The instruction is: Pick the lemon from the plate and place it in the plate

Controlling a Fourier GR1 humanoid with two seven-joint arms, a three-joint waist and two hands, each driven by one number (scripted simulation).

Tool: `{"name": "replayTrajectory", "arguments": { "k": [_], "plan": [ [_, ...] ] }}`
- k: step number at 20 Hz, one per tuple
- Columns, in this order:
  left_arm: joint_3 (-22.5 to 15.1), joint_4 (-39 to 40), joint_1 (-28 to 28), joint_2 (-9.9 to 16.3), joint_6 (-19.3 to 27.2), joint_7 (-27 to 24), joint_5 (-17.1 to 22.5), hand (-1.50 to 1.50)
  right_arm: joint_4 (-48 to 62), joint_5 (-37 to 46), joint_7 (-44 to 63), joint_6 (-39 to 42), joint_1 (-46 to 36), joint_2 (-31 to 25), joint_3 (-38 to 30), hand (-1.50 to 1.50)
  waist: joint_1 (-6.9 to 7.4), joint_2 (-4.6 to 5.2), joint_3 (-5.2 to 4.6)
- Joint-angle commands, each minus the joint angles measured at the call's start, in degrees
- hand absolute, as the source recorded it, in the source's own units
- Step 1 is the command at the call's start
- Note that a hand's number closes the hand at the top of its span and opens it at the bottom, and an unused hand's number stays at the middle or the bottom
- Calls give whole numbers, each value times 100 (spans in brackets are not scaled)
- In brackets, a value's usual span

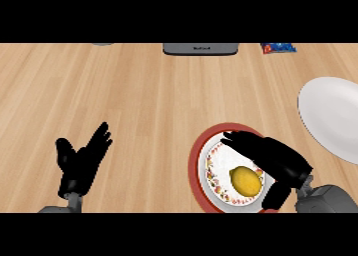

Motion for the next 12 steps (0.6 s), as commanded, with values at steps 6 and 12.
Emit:
{"name": "replayTrajectory", "arguments": {
  "k": [6,12],
  "plan": [
    [94,100,170,-203,-98,-284,-206,0,900,867,-437,-312,19,417,146,-150,7,3,0],
    [228,-119,17,-48,-177,162,-174,0,1587,1451,-1270,-981,-187,288,354,150,23,6,3]
  ]
}}
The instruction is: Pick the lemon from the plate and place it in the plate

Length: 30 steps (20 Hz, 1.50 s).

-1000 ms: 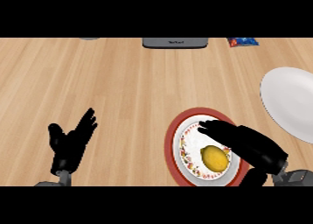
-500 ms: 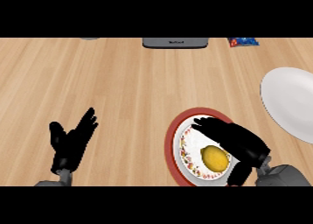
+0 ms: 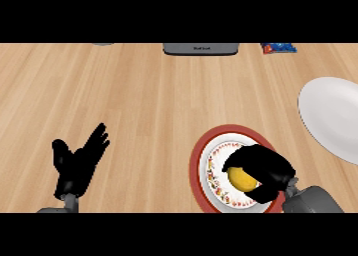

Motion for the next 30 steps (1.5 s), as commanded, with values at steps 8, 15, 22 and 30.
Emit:
{"name": "replayTrajectory", "arguments": {
  "k": [8,15,22,30],
  "plan": [
    [-87,-234,4,-382,188,291,-214,0,-526,618,-521,-488,497,41,-56,150,-39,-3,-2],
    [204,-351,357,-22,12,38,-81,0,-387,763,1923,-1799,928,1404,-1128,150,-276,-60,-8],
    [187,-292,227,-25,-95,75,-35,0,-1932,1247,3410,-3664,1219,1918,-642,150,-156,-47,-6],
    [45,-442,346,-80,28,203,-230,0,-3126,860,4315,-4680,1782,1930,-820,150,-59,-17,1]
  ]
}}
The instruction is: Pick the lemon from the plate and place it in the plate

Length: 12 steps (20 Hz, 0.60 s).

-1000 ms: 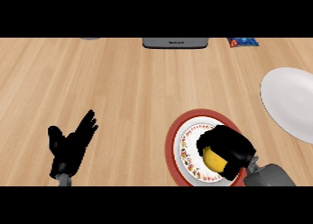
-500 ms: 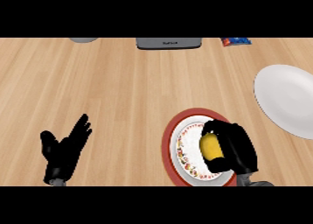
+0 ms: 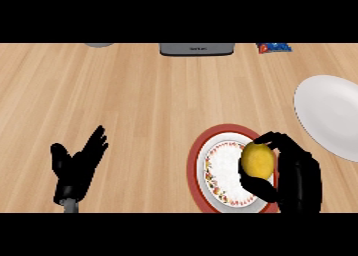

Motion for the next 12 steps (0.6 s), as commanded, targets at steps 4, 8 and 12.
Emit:
{"name": "replayTrajectory", "arguments": {
  "k": [4,8,12],
  "plan": [
    [-44,-71,153,-4,-159,-44,33,0,-51,-1092,-366,-1118,401,-52,-816,150,76,24,6],
    [166,352,-396,63,-151,69,51,0,440,-2428,-841,-1175,-447,-492,-1948,150,84,42,7],
    [133,656,-228,-68,-267,-501,-7,0,1112,-2880,-1505,-1264,-455,-974,-2582,150,83,37,2]
  ]
}}
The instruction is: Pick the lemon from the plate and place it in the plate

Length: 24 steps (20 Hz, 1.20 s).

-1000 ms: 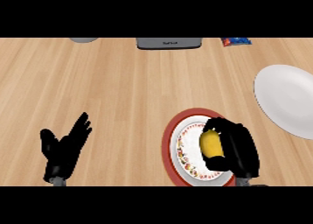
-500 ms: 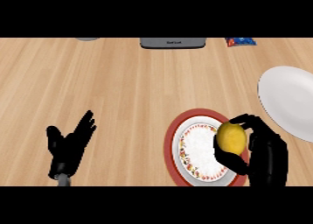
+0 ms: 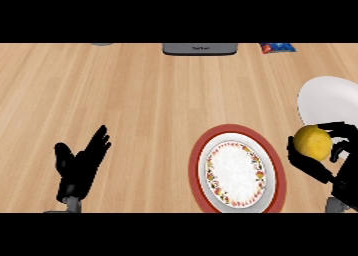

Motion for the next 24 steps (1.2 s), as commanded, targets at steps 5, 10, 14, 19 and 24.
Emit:
{"name": "replayTrajectory", "arguments": {
  "k": [5,10,14,19,24],
  "plan": [
    [-11,43,117,-42,-115,-205,4,0,2332,-1294,-1362,-607,-1308,-867,-1617,150,86,22,4],
    [-41,-6,-188,-67,-44,169,-41,0,4213,-2066,-2514,-408,-2242,-1597,-2335,150,130,37,10],
    [-145,23,-154,-321,162,38,-162,0,5679,-2461,-3556,-273,-2844,-1985,-2747,150,157,51,12],
    [-128,-97,33,-178,13,-29,-165,0,7225,-2610,-4430,-25,-3509,-2628,-3061,150,179,51,11],
    [-90,202,-281,-106,-107,-88,-167,0,8121,-1676,-2752,830,-3566,-3224,-2301,-150,388,157,17]
  ]
}}
